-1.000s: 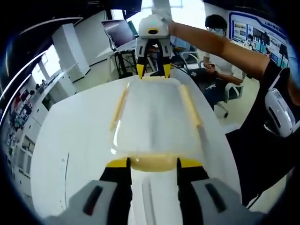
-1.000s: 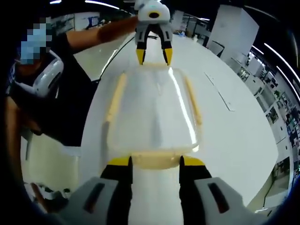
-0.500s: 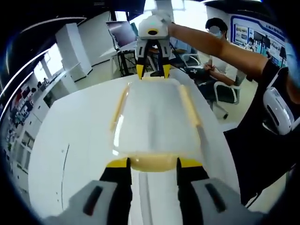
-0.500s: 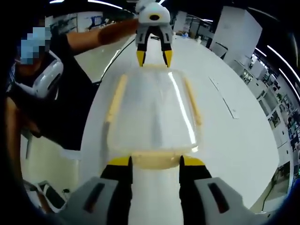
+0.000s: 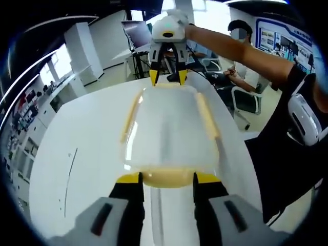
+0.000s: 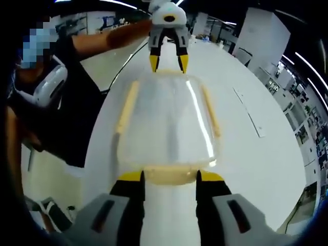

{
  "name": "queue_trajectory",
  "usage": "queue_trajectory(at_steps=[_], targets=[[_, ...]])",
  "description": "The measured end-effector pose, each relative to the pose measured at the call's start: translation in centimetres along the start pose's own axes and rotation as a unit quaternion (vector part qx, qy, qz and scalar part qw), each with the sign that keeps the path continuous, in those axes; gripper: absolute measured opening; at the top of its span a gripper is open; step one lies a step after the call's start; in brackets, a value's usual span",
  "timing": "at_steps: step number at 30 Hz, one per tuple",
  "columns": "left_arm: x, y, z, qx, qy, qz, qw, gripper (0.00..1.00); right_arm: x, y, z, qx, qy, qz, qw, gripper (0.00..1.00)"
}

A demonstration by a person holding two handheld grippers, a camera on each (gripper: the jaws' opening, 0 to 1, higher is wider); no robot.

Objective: Snap each plastic latch of the storage box into its locked position after aligning the lid with the box until every specified latch is closed and the lid sits flush.

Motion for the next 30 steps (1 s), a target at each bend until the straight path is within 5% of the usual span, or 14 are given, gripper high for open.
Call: queue_trajectory(at_steps=[30], targets=[[0.6,3.2,-1.7,0.005,-0.003,-0.023,0.9997,0.35,0.7,-3.0,2.3,-0.009,-0.014,-0.014,0.9998,0.36]])
Point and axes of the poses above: the point that each gripper's makers call its tool centre point, and the gripper's own axes: z roughly forward along the fingers, x roughly to its right, y roughly out of its underside, the point moved 5 cm from there along -z, roughly backward along the fingers, and after that the axes turned 7 degrees about -x, right-handed, at the moved point
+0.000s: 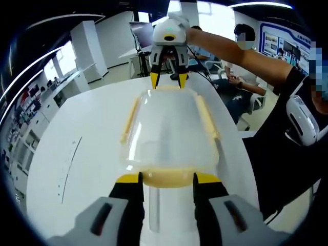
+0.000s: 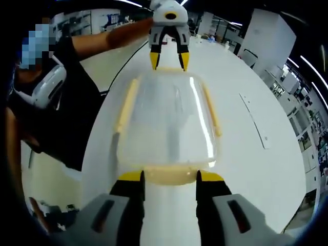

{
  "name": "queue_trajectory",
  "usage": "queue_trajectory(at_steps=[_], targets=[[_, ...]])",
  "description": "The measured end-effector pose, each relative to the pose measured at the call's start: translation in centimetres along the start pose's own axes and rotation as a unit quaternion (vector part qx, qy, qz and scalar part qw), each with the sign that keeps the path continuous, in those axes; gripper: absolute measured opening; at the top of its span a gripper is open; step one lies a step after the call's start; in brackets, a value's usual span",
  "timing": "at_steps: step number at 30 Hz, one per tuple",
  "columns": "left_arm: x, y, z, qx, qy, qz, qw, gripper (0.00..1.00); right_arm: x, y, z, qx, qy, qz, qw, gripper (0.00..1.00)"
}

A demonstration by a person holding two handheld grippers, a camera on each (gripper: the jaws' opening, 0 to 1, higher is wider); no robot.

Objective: Snap each plastic latch of the storage box into its locked position after aligning the lid with the box until every specified latch is closed and the lid sits flush.

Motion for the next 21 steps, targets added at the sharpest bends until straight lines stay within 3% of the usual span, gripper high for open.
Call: queue_trajectory(at_steps=[21], targets=[[-0.6,2.9,-1.4,-0.004,0.002,-0.022,0.9997,0.35,0.5,-2.2,2.3,-0.001,-0.020,-0.009,0.9998,0.36]])
Point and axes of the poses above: the point that each gripper's makers call its tool centre point, and the gripper's own axes: z roughly forward along the fingers, x roughly to its right, y roughly out of its underside, the point moved 5 cm from there along -z, roughly backward along the fingers, and after that the axes turned 7 degrees about -x, right-handed, at the moved point
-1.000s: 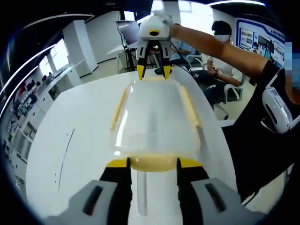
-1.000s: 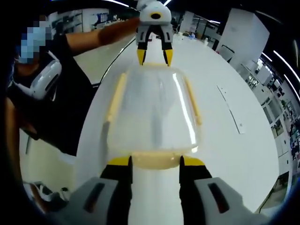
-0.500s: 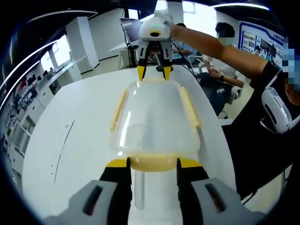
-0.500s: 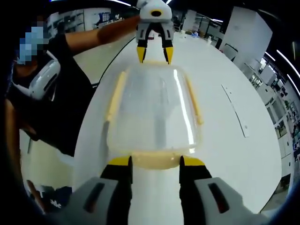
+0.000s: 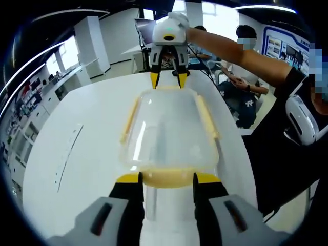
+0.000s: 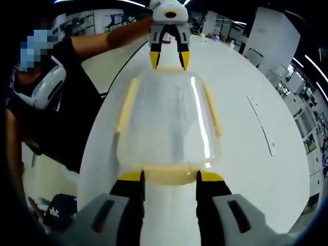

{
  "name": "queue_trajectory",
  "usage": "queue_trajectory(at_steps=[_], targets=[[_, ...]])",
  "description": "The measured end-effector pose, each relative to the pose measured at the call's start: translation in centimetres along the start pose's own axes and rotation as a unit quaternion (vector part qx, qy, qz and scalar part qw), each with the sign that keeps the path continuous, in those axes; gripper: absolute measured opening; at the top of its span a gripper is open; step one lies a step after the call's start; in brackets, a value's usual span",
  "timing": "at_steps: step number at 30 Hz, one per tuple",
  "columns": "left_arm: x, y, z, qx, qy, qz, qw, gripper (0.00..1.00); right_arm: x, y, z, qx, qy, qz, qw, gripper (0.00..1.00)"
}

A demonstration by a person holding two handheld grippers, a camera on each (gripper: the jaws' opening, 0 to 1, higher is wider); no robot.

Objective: Snap each plastic latch of the storage box into its locked position after aligning the lid with the box until every specified latch is closed and the lid sits flush.

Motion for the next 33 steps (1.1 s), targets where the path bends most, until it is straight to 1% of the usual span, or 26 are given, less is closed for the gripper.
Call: queue_trajectory(at_steps=[10,17,23,29,33], targets=[[0.3,1.3,-1.1,0.009,-0.002,-0.011,0.9999,0.35,0.1,-1.6,0.7,-0.003,-0.006,-0.008,0.9999,0.36],[1.0,2.5,-1.7,0.015,-0.004,-0.017,0.9997,0.35,0.2,-2.7,1.2,-0.005,-0.009,-0.010,0.9999,0.36],[0.7,3.2,-2.4,0.014,-0.004,-0.021,0.9997,0.35,0.3,-3.6,2.0,-0.012,-0.013,-0.014,0.9997,0.36],[0.5,4.1,-3.0,0.026,-0.003,-0.029,0.9992,0.35,0.4,-4.4,2.1,-0.003,-0.013,-0.017,0.9998,0.36],[0.5,4.5,-3.1,0.028,-0.001,-0.033,0.9991,0.35,0.4,-4.7,2.5,-0.004,-0.019,-0.017,0.9997,0.36]])
Point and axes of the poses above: the point that each gripper's makers call its tool centre point, and the gripper's own axes: z roughly forward along the fingers, x roughly to its right, y roughly out of its underside, the point moved 5 cm from there along -z, roughly backward along the fingers, and after that the axes turned 7 degrees about -x, right-handed, at the moved point
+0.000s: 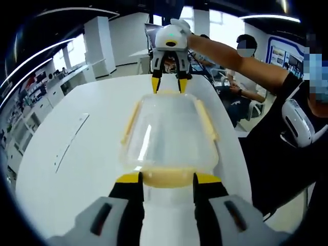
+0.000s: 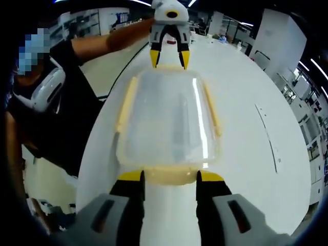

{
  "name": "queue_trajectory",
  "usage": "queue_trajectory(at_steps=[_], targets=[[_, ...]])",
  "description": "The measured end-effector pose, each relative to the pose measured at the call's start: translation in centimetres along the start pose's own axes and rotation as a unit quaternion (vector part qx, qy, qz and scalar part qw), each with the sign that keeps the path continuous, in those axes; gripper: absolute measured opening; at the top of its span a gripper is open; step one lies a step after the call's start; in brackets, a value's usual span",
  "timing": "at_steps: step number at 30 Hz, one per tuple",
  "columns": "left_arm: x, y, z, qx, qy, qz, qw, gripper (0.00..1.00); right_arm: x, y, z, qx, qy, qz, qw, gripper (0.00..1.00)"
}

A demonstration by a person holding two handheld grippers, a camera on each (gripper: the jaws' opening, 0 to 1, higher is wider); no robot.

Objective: Snap each plastic latch of the storage box into its locked position after aligning the lid with the box until every specified latch is closed and the lid sits flush.

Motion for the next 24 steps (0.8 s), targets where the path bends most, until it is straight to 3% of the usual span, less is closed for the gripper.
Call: queue_trajectory(at_steps=[9,24], targets=[[0.3,0.7,-0.9,0.010,-0.002,-0.001,0.9999,0.35,0.0,-0.7,0.6,0.009,-0.002,-0.003,1.0000,0.36],[0.5,2.2,-0.3,0.018,-0.001,-0.009,0.9998,0.35,0.1,-1.2,1.8,-0.001,-0.008,-0.008,0.9999,0.36]])
Point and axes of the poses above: the point that each gripper's makers call its tool centre point, and the gripper's own axes: z roughly forward along the fingers, x roughly to its right, y roughly out of its underside, the point moved 5 cm from there along -z, roughly backward along the fingers, and after that the axes turned 7 degrees about -x, right-handed, at the moved point
